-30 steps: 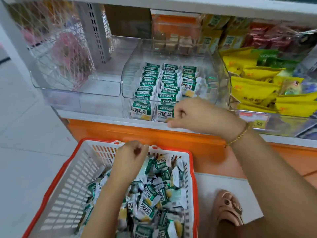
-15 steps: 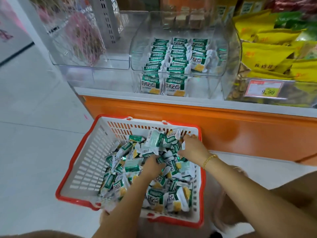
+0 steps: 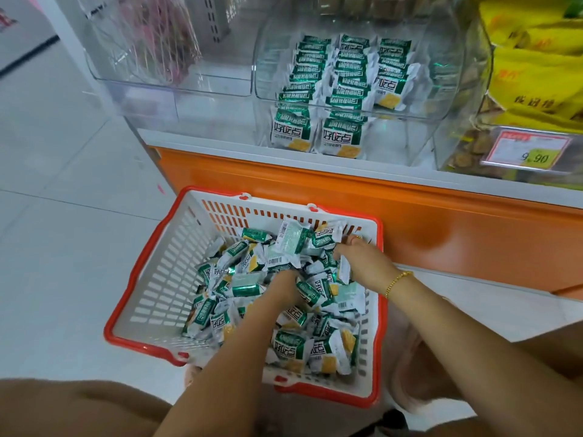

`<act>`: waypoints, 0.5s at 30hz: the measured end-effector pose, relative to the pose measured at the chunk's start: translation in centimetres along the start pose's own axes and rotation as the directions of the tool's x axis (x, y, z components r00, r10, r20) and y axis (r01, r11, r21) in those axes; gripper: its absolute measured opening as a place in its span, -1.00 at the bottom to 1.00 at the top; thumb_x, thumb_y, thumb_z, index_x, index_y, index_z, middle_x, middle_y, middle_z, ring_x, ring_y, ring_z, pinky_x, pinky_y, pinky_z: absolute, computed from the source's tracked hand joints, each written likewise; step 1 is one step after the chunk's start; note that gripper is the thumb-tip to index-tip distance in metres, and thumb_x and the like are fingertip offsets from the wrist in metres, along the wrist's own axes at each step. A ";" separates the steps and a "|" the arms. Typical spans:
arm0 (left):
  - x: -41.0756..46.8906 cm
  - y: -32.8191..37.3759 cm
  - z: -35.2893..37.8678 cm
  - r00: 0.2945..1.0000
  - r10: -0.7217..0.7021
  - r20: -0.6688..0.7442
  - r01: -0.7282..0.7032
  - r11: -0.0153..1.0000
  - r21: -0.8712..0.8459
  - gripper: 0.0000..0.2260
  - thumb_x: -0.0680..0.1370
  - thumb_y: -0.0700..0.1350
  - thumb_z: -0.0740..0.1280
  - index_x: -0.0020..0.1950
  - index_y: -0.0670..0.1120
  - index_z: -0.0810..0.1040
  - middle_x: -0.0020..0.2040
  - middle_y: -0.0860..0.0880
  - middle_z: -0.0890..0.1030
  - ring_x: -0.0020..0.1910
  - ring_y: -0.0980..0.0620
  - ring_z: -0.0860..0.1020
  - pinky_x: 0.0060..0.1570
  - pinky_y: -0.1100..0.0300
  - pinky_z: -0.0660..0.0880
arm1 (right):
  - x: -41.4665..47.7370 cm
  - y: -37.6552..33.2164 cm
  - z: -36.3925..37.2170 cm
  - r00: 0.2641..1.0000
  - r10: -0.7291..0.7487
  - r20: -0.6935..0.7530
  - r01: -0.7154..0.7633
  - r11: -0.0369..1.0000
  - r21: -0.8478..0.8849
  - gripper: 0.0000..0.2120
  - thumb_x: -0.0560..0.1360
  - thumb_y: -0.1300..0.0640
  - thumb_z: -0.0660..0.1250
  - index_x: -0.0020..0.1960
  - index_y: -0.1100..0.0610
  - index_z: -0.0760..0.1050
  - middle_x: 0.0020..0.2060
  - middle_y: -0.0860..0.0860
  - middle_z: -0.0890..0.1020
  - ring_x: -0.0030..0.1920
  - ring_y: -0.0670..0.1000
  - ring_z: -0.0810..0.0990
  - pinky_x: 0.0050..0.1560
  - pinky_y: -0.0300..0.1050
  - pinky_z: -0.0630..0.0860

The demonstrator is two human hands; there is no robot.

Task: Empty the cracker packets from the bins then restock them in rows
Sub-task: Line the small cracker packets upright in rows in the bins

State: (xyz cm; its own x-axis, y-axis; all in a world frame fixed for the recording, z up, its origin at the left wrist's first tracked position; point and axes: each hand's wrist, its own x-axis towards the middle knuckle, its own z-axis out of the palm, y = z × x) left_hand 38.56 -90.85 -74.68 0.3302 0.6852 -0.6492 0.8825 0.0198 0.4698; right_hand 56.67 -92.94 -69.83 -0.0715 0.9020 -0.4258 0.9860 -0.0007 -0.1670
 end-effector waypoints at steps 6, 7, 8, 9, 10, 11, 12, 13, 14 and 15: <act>-1.9 -0.7 -1.0 0.998 0.028 -0.058 -0.039 0.980 -0.197 -0.59 0.44 -0.15 0.49 0.22 -0.13 0.44 0.03 -0.06 0.49 -0.19 0.06 0.44 -0.29 0.29 0.37 | 0.6 0.8 -0.3 0.997 -0.073 0.002 0.073 0.996 0.050 -0.70 0.49 0.21 0.39 0.19 0.06 0.48 0.20 0.08 0.44 0.22 0.11 0.44 0.10 -0.06 0.44; -2.4 -0.6 -1.5 0.999 0.027 -0.045 -0.037 0.973 -0.227 -0.60 0.43 -0.10 0.50 0.19 -0.10 0.44 -0.02 -0.04 0.48 -0.19 0.05 0.43 -0.26 0.26 0.36 | 0.6 0.9 -0.6 0.997 -0.080 0.004 0.078 0.990 0.119 -0.72 0.48 0.14 0.41 0.17 0.07 0.49 0.19 0.08 0.45 0.21 0.10 0.43 0.05 -0.10 0.43; -2.8 -0.7 -2.0 0.999 0.032 -0.031 -0.039 0.962 -0.269 -0.63 0.43 -0.06 0.50 0.12 -0.07 0.43 -0.10 -0.02 0.45 -0.21 0.04 0.42 -0.23 0.22 0.36 | 0.4 1.0 -1.2 0.997 -0.079 0.008 0.076 0.975 0.210 -0.72 0.48 0.10 0.43 0.15 0.08 0.49 0.19 0.07 0.46 0.17 0.07 0.44 -0.01 -0.17 0.42; -3.5 -0.5 -2.6 1.000 0.029 -0.011 -0.031 0.944 -0.328 -0.68 0.43 -0.02 0.50 0.03 -0.04 0.41 -0.17 0.01 0.41 -0.24 0.03 0.40 -0.22 0.18 0.36 | 0.2 1.1 -1.9 0.997 -0.075 0.011 0.068 0.950 0.306 -0.72 0.47 0.09 0.44 0.14 0.08 0.49 0.19 0.05 0.49 0.12 0.03 0.46 -0.09 -0.25 0.40; -4.0 -0.6 -3.1 1.000 0.021 -0.004 -0.021 0.915 -0.403 -0.70 0.44 -0.01 0.48 -0.04 -0.01 0.37 -0.21 0.01 0.38 -0.26 0.03 0.40 -0.22 0.14 0.41 | -0.2 1.3 -2.7 0.997 -0.070 0.018 0.057 0.915 0.400 -0.72 0.45 0.09 0.46 0.11 0.07 0.49 0.17 0.03 0.51 0.09 -0.01 0.49 -0.15 -0.31 0.38; -4.8 -0.4 -3.8 1.000 -0.008 0.011 0.013 0.874 -0.486 -0.71 0.46 -0.01 0.46 -0.06 0.01 0.35 -0.20 -0.01 0.40 -0.25 0.01 0.45 -0.21 0.11 0.49 | -0.6 1.5 -3.6 0.997 -0.071 0.018 0.054 0.877 0.478 -0.73 0.43 0.11 0.48 0.08 0.04 0.49 0.15 0.01 0.53 0.10 -0.02 0.50 -0.14 -0.34 0.38; -5.4 -0.4 -4.5 0.999 -0.035 0.021 0.041 0.822 -0.569 -0.72 0.47 -0.01 0.45 -0.06 0.00 0.34 -0.17 -0.05 0.44 -0.23 -0.01 0.50 -0.16 0.10 0.55 | -1.1 1.7 -4.6 0.997 -0.074 0.010 0.057 0.841 0.538 -0.75 0.42 0.13 0.49 0.04 0.03 0.49 0.14 0.00 0.55 0.13 -0.02 0.51 -0.10 -0.34 0.40; -6.1 -0.3 -5.2 0.997 -0.060 0.046 0.075 0.769 -0.635 -0.72 0.48 -0.01 0.45 -0.07 -0.01 0.33 -0.16 -0.08 0.44 -0.23 -0.03 0.53 -0.13 0.10 0.59 | -1.7 1.7 -5.6 0.997 -0.080 -0.012 0.072 0.805 0.589 -0.76 0.41 0.17 0.50 0.00 0.02 0.50 0.13 -0.02 0.56 0.12 0.01 0.53 -0.07 -0.34 0.43; -6.6 0.0 -5.9 0.996 -0.061 0.059 0.085 0.718 -0.691 -0.72 0.48 -0.01 0.44 -0.09 -0.04 0.35 -0.18 -0.11 0.42 -0.27 -0.03 0.54 -0.11 0.10 0.59 | -2.2 1.7 -6.6 0.995 -0.089 -0.049 0.100 0.765 0.636 -0.77 0.40 0.21 0.51 -0.04 0.02 0.51 0.09 -0.04 0.58 0.09 0.05 0.57 -0.08 -0.32 0.49; -7.4 0.6 -6.6 0.994 -0.057 0.088 0.103 0.678 -0.728 -0.75 0.48 -0.02 0.44 -0.07 -0.08 0.39 -0.17 -0.11 0.40 -0.31 -0.01 0.54 -0.09 0.12 0.58 | -2.8 1.4 -7.6 0.990 -0.103 -0.098 0.142 0.716 0.684 -0.76 0.38 0.24 0.51 -0.06 0.03 0.52 0.04 -0.07 0.60 0.02 0.10 0.62 -0.08 -0.22 0.55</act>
State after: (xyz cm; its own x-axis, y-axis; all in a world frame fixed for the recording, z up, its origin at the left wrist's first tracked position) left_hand 34.41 -91.07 -65.67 0.3071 0.6165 -0.7250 0.3889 0.6140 0.6868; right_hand 59.43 -92.17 -62.12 -0.1570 0.9353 -0.3172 0.5922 -0.1679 -0.7881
